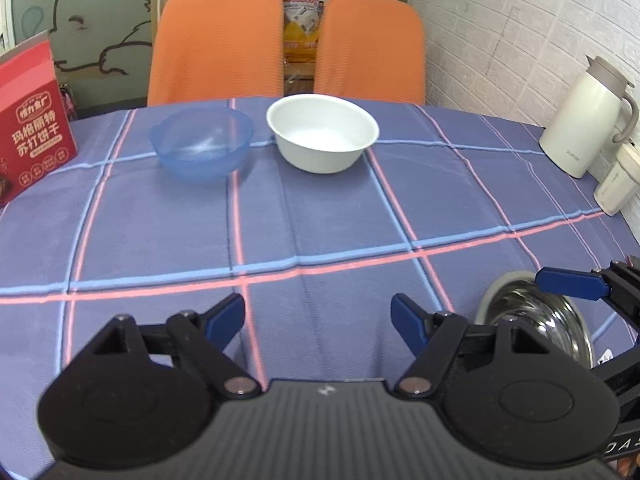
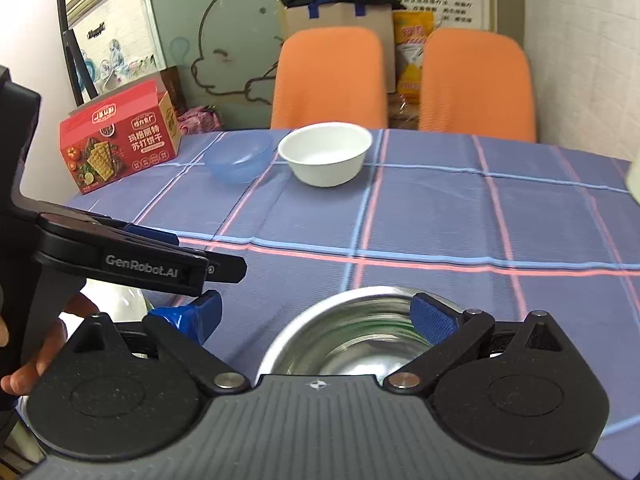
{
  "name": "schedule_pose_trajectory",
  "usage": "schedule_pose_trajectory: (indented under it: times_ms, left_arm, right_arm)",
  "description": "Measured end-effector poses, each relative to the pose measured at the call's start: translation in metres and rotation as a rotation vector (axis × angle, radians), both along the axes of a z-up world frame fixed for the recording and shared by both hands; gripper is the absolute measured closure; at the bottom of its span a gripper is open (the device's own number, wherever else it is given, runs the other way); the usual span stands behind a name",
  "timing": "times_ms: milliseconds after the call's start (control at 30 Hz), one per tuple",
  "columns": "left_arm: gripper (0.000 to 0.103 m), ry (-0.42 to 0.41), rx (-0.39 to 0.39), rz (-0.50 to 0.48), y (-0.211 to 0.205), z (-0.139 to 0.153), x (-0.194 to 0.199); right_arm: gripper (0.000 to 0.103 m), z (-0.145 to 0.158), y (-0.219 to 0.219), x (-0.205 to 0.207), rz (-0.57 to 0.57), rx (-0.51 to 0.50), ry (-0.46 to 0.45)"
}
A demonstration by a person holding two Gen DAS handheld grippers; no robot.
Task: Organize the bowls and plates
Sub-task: 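Move the left tool to the white ceramic bowl and grasp its rim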
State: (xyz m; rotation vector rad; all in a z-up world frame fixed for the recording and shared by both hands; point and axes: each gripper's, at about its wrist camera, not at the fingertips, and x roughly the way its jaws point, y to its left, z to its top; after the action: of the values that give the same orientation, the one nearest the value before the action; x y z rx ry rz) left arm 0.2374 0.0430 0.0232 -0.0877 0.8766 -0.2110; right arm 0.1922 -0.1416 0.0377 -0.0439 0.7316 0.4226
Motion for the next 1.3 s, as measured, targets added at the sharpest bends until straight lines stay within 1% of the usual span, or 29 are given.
schedule_pose_trajectory:
  times_ms: [200, 333, 433, 500, 600, 700, 800, 867, 967, 1133, 1300]
  left_arm:
    - [0.029, 0.011, 0.034, -0.008, 0.009, 0.002, 0.013]
    - [0.029, -0.014, 0.066, -0.011, 0.017, 0.014, 0.03]
    - [0.029, -0.064, 0.076, -0.011, 0.02, 0.033, 0.057]
    - [0.029, -0.086, 0.079, -0.027, 0.018, 0.044, 0.081]
    - [0.028, -0.085, 0.061, -0.076, 0.011, 0.05, 0.121]
    - [0.028, -0.072, 0.066, -0.115, -0.002, 0.047, 0.159]
    - [0.028, -0.05, 0.072, -0.158, -0.011, 0.037, 0.193]
    - [0.029, -0.032, 0.087, -0.155, -0.012, 0.027, 0.212]
    - [0.029, -0.014, 0.102, -0.145, -0.012, 0.012, 0.232]
    - [0.029, 0.0, 0.11, -0.143, -0.013, -0.003, 0.244]
    - [0.029, -0.006, 0.138, -0.161, -0.023, -0.007, 0.247]
  right_arm:
    - [0.015, 0.005, 0.007, 0.018, 0.021, -0.01, -0.005]
    - [0.015, 0.01, 0.006, 0.035, 0.037, -0.027, -0.001]
    - [0.015, 0.015, 0.007, 0.052, 0.036, -0.052, -0.001]
    - [0.015, 0.02, 0.009, 0.065, 0.04, -0.068, -0.003]
    - [0.015, 0.027, 0.015, 0.085, 0.062, -0.094, -0.01]
    - [0.015, 0.028, 0.021, 0.107, 0.082, -0.118, -0.007]
    - [0.015, 0.02, 0.025, 0.13, 0.096, -0.128, 0.03]
    - [0.015, 0.012, 0.026, 0.144, 0.103, -0.124, 0.062]
    - [0.015, -0.002, 0.026, 0.16, 0.103, -0.146, 0.096]
    - [0.015, -0.018, 0.021, 0.178, 0.102, -0.144, 0.134]
    - [0.015, -0.025, 0.026, 0.191, 0.103, -0.137, 0.135]
